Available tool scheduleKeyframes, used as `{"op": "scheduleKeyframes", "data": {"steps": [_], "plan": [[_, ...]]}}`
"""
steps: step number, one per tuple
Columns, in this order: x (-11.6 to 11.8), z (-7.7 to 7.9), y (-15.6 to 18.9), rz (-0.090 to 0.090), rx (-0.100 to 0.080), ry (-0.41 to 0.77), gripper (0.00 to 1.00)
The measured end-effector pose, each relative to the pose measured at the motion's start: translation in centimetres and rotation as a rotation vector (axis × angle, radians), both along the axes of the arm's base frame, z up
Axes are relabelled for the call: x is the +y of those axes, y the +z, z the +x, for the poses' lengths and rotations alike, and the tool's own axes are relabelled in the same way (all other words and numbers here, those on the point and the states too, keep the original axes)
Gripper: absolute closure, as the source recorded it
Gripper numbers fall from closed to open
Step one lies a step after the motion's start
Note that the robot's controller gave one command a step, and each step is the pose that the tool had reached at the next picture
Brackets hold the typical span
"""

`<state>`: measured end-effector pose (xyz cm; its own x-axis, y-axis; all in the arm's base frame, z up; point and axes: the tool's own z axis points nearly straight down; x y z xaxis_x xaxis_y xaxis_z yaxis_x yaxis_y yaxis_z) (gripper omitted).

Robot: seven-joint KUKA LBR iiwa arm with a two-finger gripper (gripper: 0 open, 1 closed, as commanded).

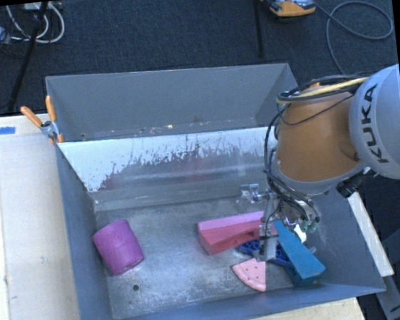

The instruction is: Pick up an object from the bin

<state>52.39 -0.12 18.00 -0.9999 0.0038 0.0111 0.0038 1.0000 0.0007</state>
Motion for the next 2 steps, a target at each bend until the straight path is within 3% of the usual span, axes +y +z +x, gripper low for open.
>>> {"op": "scheduleKeyframes", "data": {"steps": [1,2], "plan": [[0.0,0.2,0.4,0.0,-0.008,0.0,0.0],[3.3,2.9,-4.2,-0.001,-0.016,-0.058,0.0]]}}
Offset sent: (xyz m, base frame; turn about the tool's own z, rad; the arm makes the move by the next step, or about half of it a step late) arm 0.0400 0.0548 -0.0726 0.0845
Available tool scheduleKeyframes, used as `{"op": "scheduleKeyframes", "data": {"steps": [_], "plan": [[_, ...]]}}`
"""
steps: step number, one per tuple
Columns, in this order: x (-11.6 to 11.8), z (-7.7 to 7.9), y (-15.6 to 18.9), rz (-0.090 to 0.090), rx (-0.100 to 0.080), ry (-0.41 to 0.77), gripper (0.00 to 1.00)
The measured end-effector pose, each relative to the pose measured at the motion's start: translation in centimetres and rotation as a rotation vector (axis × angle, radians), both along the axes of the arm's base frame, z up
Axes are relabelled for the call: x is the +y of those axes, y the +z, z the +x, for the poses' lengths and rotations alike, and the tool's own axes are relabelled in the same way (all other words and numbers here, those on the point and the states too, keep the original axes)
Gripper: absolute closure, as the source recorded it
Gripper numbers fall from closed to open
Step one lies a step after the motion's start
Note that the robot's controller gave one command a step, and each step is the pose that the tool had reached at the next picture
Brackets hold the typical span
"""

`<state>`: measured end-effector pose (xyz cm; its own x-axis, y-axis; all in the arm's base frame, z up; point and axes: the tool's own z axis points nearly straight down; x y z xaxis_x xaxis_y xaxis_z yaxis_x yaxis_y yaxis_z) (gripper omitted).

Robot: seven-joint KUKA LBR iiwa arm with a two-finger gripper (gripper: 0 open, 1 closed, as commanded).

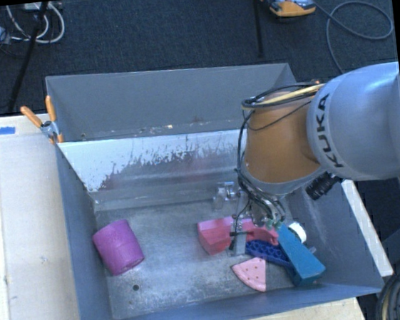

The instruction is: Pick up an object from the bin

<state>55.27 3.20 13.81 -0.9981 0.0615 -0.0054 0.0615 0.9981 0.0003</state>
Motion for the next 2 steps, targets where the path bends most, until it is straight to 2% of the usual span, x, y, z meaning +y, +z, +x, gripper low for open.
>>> {"op": "scheduleKeyframes", "data": {"steps": [1,2], "plan": [[-2.9,-3.4,-4.9,0.004,0.002,-0.043,0.0],[-5.8,1.9,-4.1,0.0,0.006,-0.18,1.0]]}}
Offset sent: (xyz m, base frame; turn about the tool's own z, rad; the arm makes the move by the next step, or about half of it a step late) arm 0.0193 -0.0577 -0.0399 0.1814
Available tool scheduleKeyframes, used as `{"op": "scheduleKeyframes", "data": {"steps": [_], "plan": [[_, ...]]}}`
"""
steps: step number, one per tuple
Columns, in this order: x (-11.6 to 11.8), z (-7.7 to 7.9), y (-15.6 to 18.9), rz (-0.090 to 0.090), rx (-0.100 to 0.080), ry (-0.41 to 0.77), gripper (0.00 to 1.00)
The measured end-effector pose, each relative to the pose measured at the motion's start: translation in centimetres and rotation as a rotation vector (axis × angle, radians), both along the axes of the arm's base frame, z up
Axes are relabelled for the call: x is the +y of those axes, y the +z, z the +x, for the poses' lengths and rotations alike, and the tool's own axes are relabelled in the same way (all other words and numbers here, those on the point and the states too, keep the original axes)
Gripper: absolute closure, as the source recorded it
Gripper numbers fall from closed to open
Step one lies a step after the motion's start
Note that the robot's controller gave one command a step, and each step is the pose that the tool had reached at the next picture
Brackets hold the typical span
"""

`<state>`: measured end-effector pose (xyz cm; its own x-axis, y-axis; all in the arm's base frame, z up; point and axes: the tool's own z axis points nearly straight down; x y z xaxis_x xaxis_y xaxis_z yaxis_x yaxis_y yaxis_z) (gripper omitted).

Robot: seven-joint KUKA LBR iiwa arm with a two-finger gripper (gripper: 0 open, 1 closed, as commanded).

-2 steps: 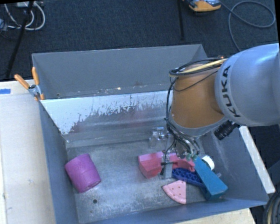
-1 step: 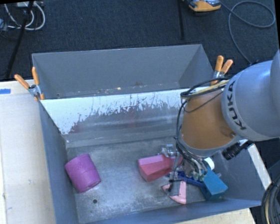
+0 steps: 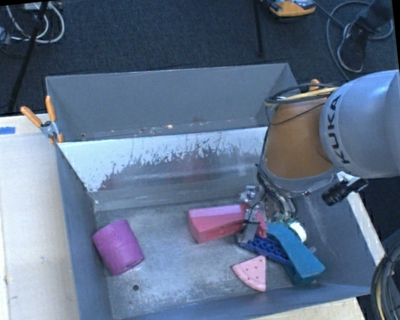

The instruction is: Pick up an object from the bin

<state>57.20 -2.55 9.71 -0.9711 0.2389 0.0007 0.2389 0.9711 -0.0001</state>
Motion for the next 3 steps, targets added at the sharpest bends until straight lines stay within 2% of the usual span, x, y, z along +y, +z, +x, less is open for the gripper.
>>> {"op": "scheduleKeyframes", "data": {"steps": [1,2,3], "plan": [[0.0,0.0,0.0,0.0,0.0,0.001,1.0],[0.8,0.0,4.7,0.0,0.012,-0.009,1.0],[-1.3,1.5,2.3,-0.001,-0.005,0.017,1.0]]}}
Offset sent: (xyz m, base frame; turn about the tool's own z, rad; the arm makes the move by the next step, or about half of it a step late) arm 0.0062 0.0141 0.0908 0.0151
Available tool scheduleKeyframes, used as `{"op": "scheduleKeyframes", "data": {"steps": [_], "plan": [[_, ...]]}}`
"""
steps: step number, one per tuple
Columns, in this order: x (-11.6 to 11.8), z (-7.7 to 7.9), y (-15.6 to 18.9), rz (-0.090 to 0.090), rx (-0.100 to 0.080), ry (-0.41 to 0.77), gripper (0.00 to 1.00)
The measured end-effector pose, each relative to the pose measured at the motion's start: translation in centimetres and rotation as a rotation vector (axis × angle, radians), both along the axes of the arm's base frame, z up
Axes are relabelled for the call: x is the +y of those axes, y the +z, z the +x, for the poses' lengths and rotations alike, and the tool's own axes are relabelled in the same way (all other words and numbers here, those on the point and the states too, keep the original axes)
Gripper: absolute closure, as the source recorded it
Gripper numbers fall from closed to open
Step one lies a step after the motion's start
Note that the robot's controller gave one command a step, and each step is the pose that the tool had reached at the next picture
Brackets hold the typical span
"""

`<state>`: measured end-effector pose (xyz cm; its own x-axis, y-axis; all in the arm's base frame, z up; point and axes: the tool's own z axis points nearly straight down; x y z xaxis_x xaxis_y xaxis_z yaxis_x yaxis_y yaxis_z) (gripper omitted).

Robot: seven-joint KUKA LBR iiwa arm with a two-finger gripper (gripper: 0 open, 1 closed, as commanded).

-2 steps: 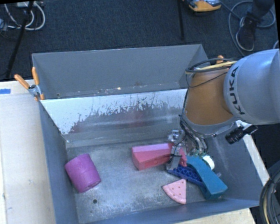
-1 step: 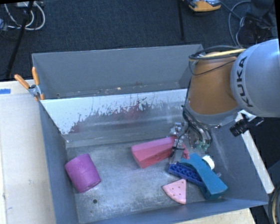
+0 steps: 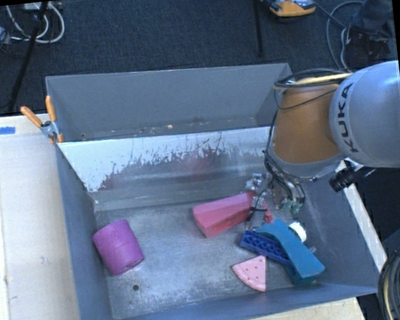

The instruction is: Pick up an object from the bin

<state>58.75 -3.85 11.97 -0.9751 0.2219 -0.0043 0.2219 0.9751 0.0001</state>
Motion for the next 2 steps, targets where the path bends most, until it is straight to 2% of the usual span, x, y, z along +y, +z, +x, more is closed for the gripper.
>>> {"op": "scheduleKeyframes", "data": {"steps": [1,2], "plan": [[0.5,-0.9,1.7,0.001,0.024,-0.005,1.0],[-0.4,1.2,1.5,-0.001,-0.006,0.034,1.0]]}}
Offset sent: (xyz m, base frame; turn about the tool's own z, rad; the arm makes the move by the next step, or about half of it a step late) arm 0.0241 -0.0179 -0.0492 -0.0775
